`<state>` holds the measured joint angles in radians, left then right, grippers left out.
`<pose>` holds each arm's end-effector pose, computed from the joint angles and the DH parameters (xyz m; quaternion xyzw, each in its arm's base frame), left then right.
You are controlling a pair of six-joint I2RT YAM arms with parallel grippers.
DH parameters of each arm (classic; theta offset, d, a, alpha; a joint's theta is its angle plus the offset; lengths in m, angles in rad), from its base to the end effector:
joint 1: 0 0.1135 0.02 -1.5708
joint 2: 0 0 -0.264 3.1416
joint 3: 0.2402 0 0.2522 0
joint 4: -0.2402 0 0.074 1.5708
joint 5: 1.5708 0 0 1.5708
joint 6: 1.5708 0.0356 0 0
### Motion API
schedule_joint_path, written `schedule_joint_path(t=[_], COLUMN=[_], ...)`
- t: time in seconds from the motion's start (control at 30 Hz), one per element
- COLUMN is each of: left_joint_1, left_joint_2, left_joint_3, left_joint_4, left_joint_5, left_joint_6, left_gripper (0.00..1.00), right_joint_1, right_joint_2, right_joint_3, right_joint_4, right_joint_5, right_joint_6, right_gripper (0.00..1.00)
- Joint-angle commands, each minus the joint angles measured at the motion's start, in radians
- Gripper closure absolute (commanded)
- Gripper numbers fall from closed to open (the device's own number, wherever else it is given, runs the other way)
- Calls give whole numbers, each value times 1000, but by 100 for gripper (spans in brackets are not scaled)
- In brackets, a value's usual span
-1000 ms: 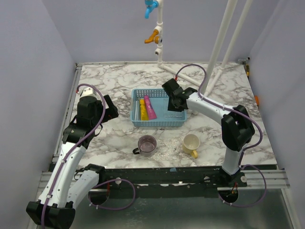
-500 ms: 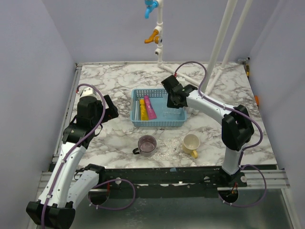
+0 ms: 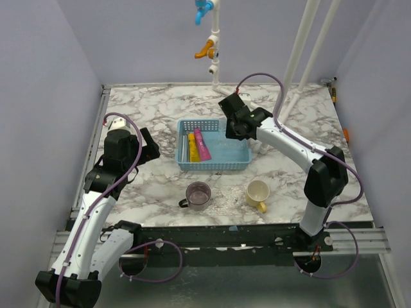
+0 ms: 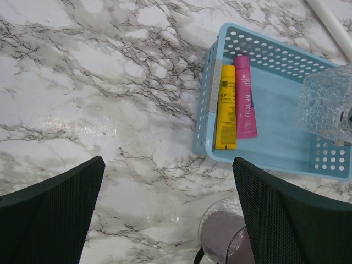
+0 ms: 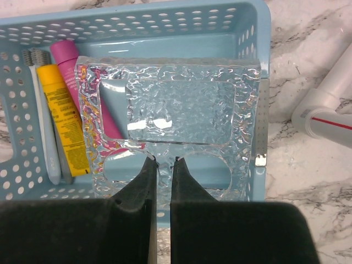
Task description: Prepare toiletry sets of a toothbrush and toothpaste on the tray
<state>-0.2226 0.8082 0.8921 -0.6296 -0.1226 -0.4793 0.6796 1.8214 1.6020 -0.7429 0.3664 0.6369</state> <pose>0.1669 -0.0333 0.3280 -0.1411 0.8589 -0.1181 0.4780 0.3183 0.2408 0.2865 0.0345 0.9391 0.0427 0.3393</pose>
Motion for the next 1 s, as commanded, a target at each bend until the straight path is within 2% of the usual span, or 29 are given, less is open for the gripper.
schedule_joint_path(t=[0.0, 0.37, 0.63, 0.97], left_joint_1=[6, 6, 6, 6], left_joint_2=[-10, -31, -49, -64], left_joint_3=[24, 21, 16, 13], left_joint_4=[13, 14, 13, 12], left_joint_5=[19, 18, 19, 12], left_joint_6=[-10, -12, -13, -16], left_gripper=[1, 1, 1, 1], right_joint_1=[28, 163, 294, 458], right_joint_2=[-91, -200, -253, -305], right_joint_3=[37, 25, 20, -72], right_joint_4=[-55, -156, -255, -341], right_joint_5=[46, 116, 202, 269], right_joint_6=[-3, 90, 207, 388], right_gripper=[99, 99, 99, 99])
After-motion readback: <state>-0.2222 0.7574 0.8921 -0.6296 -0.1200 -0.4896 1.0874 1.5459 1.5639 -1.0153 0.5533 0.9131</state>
